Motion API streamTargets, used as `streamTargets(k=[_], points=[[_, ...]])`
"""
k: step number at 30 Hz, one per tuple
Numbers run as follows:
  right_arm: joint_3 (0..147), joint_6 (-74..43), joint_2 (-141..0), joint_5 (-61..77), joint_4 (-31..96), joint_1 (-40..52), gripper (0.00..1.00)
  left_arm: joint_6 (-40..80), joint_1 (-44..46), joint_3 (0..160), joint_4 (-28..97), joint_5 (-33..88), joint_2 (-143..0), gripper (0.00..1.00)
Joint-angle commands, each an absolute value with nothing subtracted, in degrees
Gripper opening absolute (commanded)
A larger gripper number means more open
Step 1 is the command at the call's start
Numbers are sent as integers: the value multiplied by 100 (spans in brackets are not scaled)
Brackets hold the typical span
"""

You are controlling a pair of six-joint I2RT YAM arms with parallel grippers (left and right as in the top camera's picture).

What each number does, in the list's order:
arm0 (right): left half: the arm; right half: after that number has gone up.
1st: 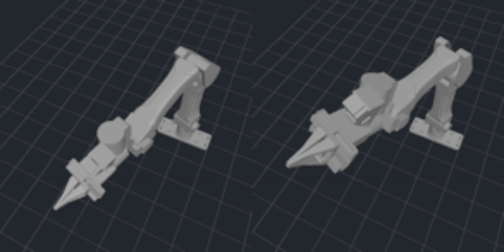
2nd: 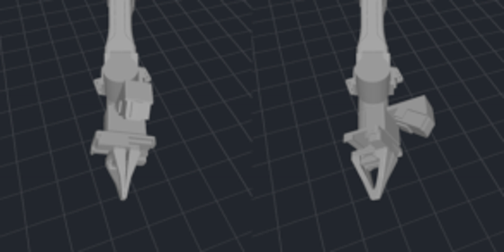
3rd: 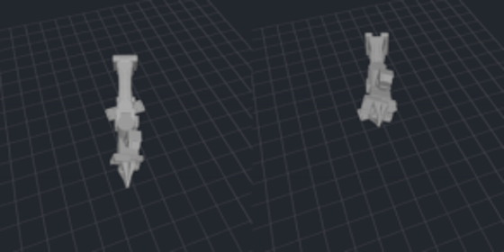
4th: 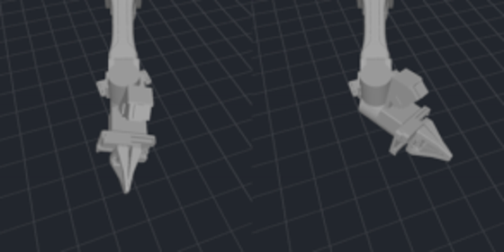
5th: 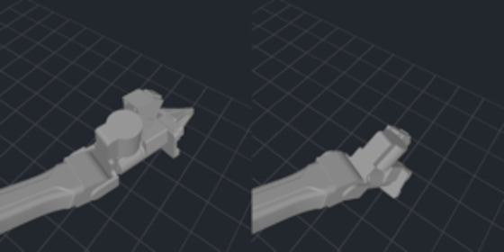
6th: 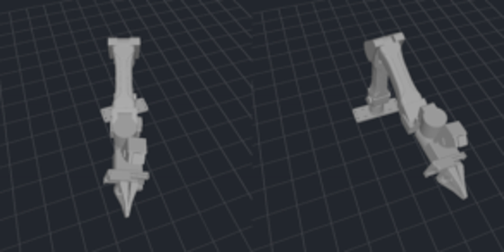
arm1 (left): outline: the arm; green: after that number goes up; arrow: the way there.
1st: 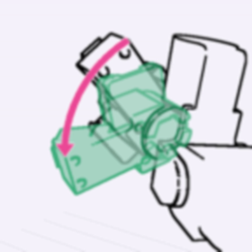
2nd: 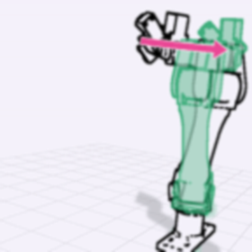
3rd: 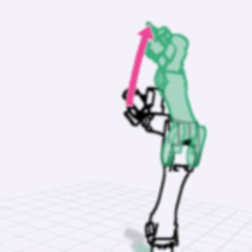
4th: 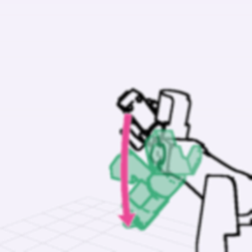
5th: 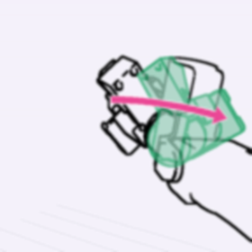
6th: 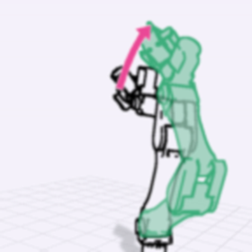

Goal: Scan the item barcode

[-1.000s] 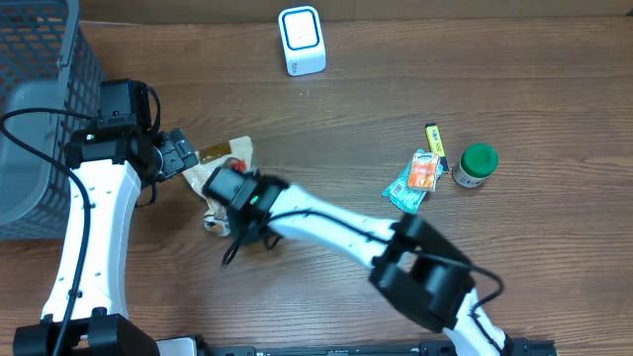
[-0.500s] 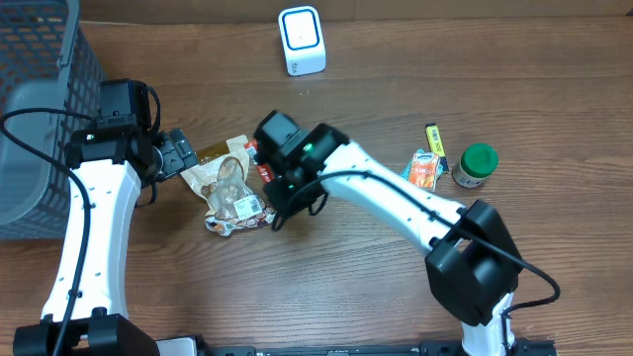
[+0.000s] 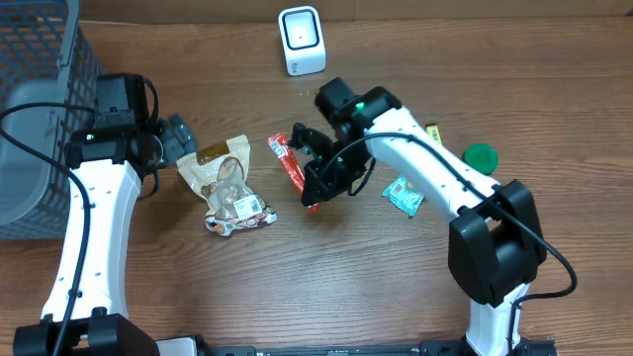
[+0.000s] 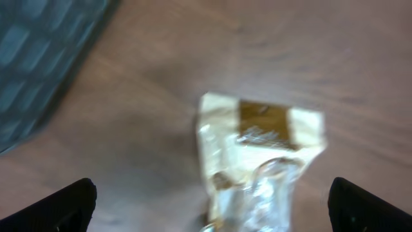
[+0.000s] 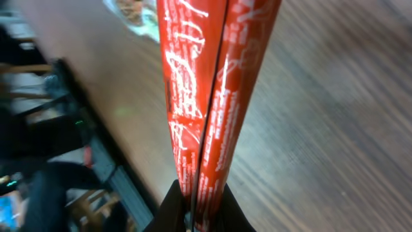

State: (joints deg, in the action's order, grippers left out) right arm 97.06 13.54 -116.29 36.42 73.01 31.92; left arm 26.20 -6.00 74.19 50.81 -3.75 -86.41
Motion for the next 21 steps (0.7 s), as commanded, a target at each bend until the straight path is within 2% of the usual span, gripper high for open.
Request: streamTargets(k=[1, 2, 3, 5, 8, 13, 21], points=[[9721, 1903, -11507, 4480, 7422, 3006, 4, 2816, -554, 7406, 5013, 1192, -8691, 95], [9721, 1955, -11507, 4565, 7470, 2963, 4, 2733, -537, 7404, 5011, 1763, -8691, 80], [9721, 1981, -11507, 4650, 7498, 2932, 4, 2641, -497, 7397, 5011, 2257, -8691, 71], [9721, 1979, -11507, 4847, 7513, 2882, 4, 2471, -370, 7397, 5028, 2917, -8691, 62], [9721, 1979, -11507, 5271, 7428, 2851, 4, 2373, -32, 7397, 5033, 3157, -8691, 59], [9721, 1977, -11507, 5854, 7293, 2853, 4, 2265, 467, 7397, 5030, 3052, -8691, 60], [9721, 1979, -11507, 6346, 7271, 2853, 4, 2270, 716, 7397, 4919, 2919, -8691, 55]])
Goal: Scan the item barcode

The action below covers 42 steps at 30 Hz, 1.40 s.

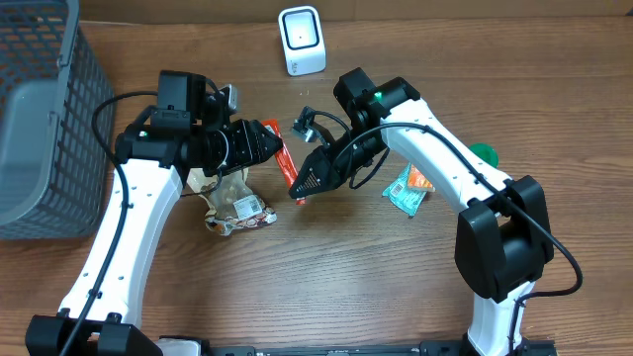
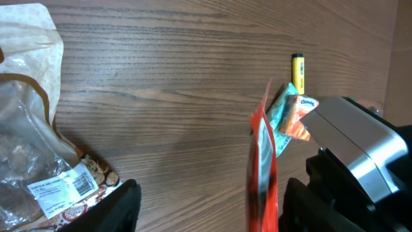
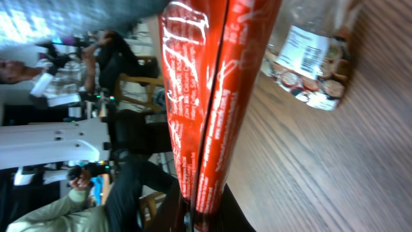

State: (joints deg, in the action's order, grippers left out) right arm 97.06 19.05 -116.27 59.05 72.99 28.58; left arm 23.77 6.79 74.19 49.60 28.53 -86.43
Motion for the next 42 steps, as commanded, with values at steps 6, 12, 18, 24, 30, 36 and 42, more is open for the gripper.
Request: streamTargets(k=[6, 12, 18, 24, 30, 36, 42], points=[[9721, 1981, -11507, 6683, 7273, 2860, 4, 2283, 716, 7397, 4790, 2921, -8691, 45], [9721, 1981, -11509, 6720, 7247, 2941, 4, 2480, 716, 7397, 4617, 2965, -8691, 45], [9721, 1979, -11509, 6720, 7179, 3074, 4, 2574, 716, 7397, 4473, 3273, -8691, 45], [9721, 1975, -11509, 6722, 7164, 3107, 4, 2574, 716, 7397, 4268, 3708, -8691, 41], [9721, 1973, -11507, 7236, 7019, 3107, 4, 2571, 718, 7397, 4309, 3706, -8691, 37], [9721, 1953, -11507, 7450, 6952, 3157, 4, 2574, 720, 7397, 4292, 3710, -8691, 36], [9721, 1955, -11507, 7450, 6949, 3181, 4, 2576, 718, 7397, 4097, 3972, -8691, 18]])
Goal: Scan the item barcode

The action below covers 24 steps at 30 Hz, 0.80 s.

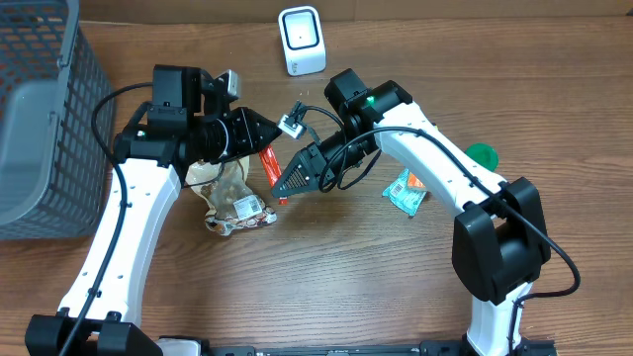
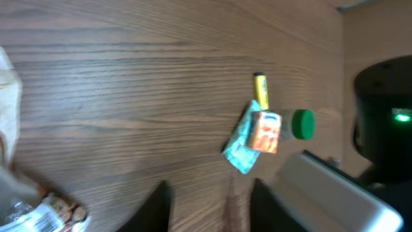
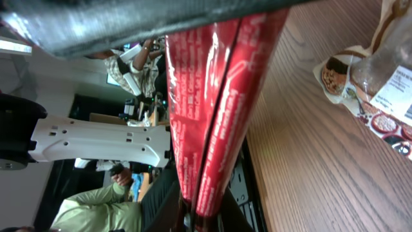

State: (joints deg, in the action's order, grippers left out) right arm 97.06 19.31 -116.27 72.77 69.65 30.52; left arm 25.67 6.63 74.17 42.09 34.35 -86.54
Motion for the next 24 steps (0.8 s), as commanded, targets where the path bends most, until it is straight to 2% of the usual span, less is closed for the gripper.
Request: streamTargets(k=[1, 6, 10, 14, 24], points=[[9721, 1955, -11509, 7448, 6949, 3181, 4, 2576, 720, 7397, 4047, 4110, -8691, 15], [9721, 1955, -11509, 7448, 6947, 3177, 4, 2578, 716, 7397, 3800, 4818, -8691, 4], [9721, 1955, -11509, 7448, 6945, 3177, 5, 2576, 716, 7397, 3793, 4810, -8689, 4], [9721, 1955, -11509, 7448, 6932, 3142, 24, 2578, 703, 7397, 3793, 4936, -8689, 4], [9721, 1933, -11509, 7470, 6914, 2908, 39, 3072, 674, 7397, 3710, 5507, -8689, 4]])
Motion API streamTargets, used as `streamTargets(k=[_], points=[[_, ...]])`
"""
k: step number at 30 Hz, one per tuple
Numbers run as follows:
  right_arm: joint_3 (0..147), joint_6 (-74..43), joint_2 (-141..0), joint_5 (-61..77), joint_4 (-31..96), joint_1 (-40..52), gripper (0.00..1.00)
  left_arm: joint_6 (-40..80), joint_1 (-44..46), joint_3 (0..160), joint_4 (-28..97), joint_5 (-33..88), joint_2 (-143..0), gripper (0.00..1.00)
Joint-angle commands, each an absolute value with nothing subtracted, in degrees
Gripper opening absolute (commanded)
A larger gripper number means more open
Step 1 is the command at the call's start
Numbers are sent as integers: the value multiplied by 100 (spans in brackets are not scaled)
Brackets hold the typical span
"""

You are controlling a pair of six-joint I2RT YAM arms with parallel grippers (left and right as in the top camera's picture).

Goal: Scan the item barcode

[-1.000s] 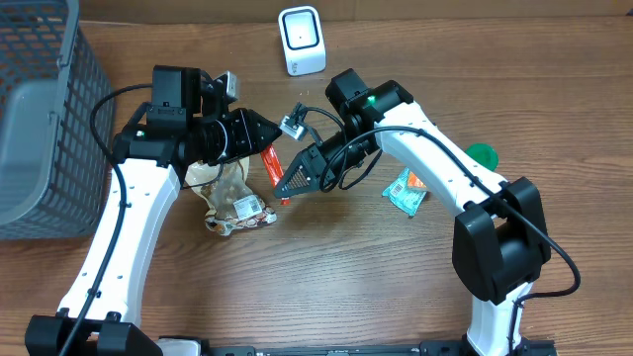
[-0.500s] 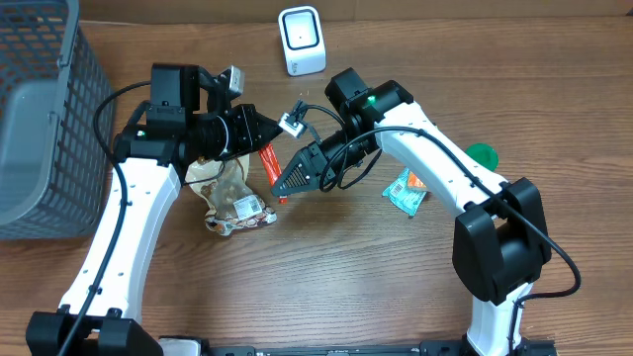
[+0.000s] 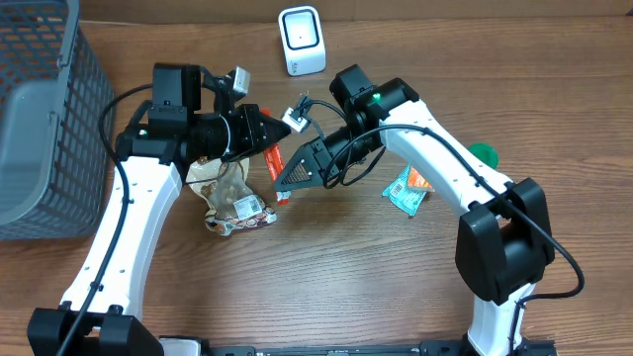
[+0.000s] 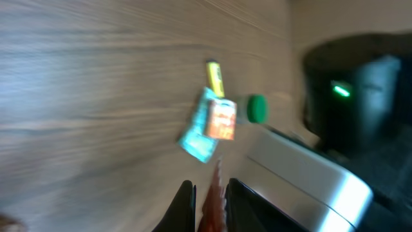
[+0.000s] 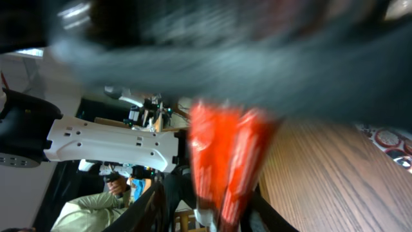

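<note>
A long red snack packet (image 3: 274,157) hangs in the air between both arms, left of the table's middle. My left gripper (image 3: 281,129) is shut on its upper end; in the left wrist view the red packet (image 4: 212,205) sits pinched between narrow fingers (image 4: 187,200). My right gripper (image 3: 288,178) is at the packet's lower end with its fingers spread wide, the packet (image 5: 225,161) loose between them. The white barcode scanner (image 3: 301,40) stands at the table's back edge.
A clear bag of cookies (image 3: 229,188) lies under the left arm. A grey wire basket (image 3: 40,109) fills the far left. A teal and orange sachet (image 3: 406,191) and a green cap (image 3: 481,154) lie to the right.
My left gripper has shut on the top of the red packet, and my right gripper's fingers have opened around its lower end. Both arms stayed nearly in place.
My right gripper first held the red packet low over the table while the left gripper was open by the cookie bag. The left arm then came over to the raised packet, its fingers went around the top, and now it grips the packet while the right is open.
</note>
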State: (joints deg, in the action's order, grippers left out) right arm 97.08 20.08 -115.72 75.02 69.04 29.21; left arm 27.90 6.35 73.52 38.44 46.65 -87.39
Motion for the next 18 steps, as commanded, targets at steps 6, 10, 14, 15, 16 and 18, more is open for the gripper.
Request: streamTargets(k=[6, 10, 14, 15, 16, 18], points=[[9721, 1933, -11509, 7472, 6904, 2735, 40, 3354, 473, 7397, 3365, 6086, -8689, 4], [9721, 1933, -11509, 7474, 6904, 2718, 39, 3371, 438, 7397, 3350, 6152, -8689, 4], [9721, 1933, -11509, 7568, 6882, 2718, 39, 3503, 379, 7397, 3164, 6154, -8689, 4], [9721, 1935, -11509, 7721, 6877, 2718, 38, 3548, 370, 7397, 3127, 6152, -8689, 4], [9721, 1935, -11509, 7791, 6871, 2718, 35, 3581, 366, 7397, 3114, 6149, -8689, 4], [9721, 1938, -11509, 7920, 6823, 2718, 27, 3581, 368, 7397, 3116, 6139, -8689, 4]])
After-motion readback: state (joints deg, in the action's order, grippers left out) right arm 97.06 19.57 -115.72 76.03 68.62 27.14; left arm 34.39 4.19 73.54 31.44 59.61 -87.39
